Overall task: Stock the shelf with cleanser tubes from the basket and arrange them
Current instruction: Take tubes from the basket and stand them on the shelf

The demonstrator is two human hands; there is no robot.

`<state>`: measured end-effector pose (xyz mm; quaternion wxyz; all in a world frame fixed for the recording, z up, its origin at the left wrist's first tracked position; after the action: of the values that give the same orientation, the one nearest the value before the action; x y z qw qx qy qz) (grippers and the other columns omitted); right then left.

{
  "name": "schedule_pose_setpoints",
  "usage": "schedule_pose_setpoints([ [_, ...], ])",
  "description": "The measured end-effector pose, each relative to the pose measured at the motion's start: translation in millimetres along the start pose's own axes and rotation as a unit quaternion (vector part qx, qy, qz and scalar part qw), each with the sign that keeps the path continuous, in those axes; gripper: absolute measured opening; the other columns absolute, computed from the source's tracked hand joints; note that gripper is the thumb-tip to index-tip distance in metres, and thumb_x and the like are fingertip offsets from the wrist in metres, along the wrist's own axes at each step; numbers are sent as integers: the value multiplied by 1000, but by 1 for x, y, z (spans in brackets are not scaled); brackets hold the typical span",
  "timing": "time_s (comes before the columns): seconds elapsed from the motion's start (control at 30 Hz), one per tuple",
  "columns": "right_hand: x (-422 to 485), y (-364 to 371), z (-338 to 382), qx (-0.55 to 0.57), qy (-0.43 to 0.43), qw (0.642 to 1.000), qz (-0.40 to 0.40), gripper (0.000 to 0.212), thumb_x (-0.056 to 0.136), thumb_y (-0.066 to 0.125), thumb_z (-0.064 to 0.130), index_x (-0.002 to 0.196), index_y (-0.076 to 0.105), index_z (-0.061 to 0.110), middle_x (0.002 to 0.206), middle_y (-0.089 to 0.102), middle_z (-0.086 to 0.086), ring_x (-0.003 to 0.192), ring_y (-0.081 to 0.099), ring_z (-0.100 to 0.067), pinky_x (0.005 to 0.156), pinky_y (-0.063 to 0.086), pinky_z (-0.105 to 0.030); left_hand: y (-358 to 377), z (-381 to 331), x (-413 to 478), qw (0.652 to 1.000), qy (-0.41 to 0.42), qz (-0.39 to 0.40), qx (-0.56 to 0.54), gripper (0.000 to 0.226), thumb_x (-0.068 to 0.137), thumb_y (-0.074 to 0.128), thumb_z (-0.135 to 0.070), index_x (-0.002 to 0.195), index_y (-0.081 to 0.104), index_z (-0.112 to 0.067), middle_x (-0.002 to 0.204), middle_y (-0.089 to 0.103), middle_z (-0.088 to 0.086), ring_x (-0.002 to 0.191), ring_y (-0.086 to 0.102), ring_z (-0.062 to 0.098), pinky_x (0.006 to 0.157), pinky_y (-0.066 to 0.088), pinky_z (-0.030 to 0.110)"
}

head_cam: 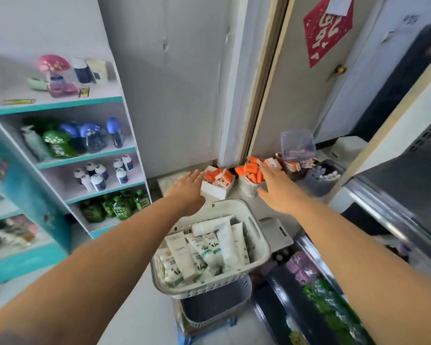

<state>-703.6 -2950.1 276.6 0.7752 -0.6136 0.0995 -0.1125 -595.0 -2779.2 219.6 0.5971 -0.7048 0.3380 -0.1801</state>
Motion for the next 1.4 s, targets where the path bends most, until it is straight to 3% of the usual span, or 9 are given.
schedule_pose_setpoints([
  [0.17,16,62,15,3,15,998,63,67,96,51,27,151,21,5,157,26,-13,144,26,-27,115,21,-33,65,58,-3,996,-36,73,-22,77,94,47,-28,155,2,-12,163,1,6,150,5,23,121,13,39],
  [0.43,21,159,14,0,43,984,173,65,99,45,30,153,16,8,159,20,-10,145,22,-25,116,21,-35,140,84,-10,978,-98,133,-126,75,95,47,-28,155,6,-13,163,6,7,149,10,23,120,14,36],
  [0.53,17,201,12,16,58,973,223,65,99,45,31,153,16,11,160,20,-7,146,22,-24,118,20,-39,172,85,-18,952,-155,155,-213,70,96,49,-25,154,11,-11,161,13,9,147,18,28,117,21,35],
  [0.67,8,250,14,35,77,960,268,64,97,49,30,151,20,11,154,31,-9,137,37,-27,109,36,-40,217,97,-31,917,-244,161,-270,73,93,53,-26,153,15,-12,161,10,7,143,28,31,111,33,38],
  [0.9,2,296,-1,28,122,953,276,70,94,56,29,151,19,13,160,12,-9,138,35,-31,112,35,-42,262,116,-46,833,-365,175,-377,71,86,58,-24,148,24,-15,135,47,14,109,59,34,90,53,43],
  [1.07,8,298,-19,138,242,943,184,75,84,70,24,146,28,15,141,43,-13,128,44,-33,104,40,-43,271,138,-49,767,-470,110,-422,76,85,65,-23,145,20,-11,132,49,15,105,60,37,73,57,42],
  [1.13,8,303,-27,182,290,925,162,76,79,75,25,141,31,17,131,52,-13,119,51,-36,96,47,-46,276,142,-47,765,-492,109,-401,74,84,70,-26,141,28,-4,132,48,18,108,59,37,77,55,41],
  [1.3,4,324,-34,222,324,897,201,78,62,74,31,130,40,17,118,59,-9,109,57,-35,88,52,-47,285,142,-46,750,-523,89,-396,60,82,73,-21,131,41,-6,129,45,21,114,53,38,89,50,40],
  [1.4,4,328,-32,225,303,899,221,75,57,74,32,124,44,16,114,58,-7,104,59,-30,85,54,-47,287,138,-39,749,-507,58,-422,54,84,68,-12,128,35,-8,123,50,17,102,55,35,79,46,38],
])
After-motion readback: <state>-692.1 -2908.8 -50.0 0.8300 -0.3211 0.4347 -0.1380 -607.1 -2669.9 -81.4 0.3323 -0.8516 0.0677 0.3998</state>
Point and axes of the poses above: each hand's wrist, its own x-axis towards the middle knuckle, its own y-axis out of the palm, z = x × y, the point moved 10 cm from there along x, towards the middle knuckle
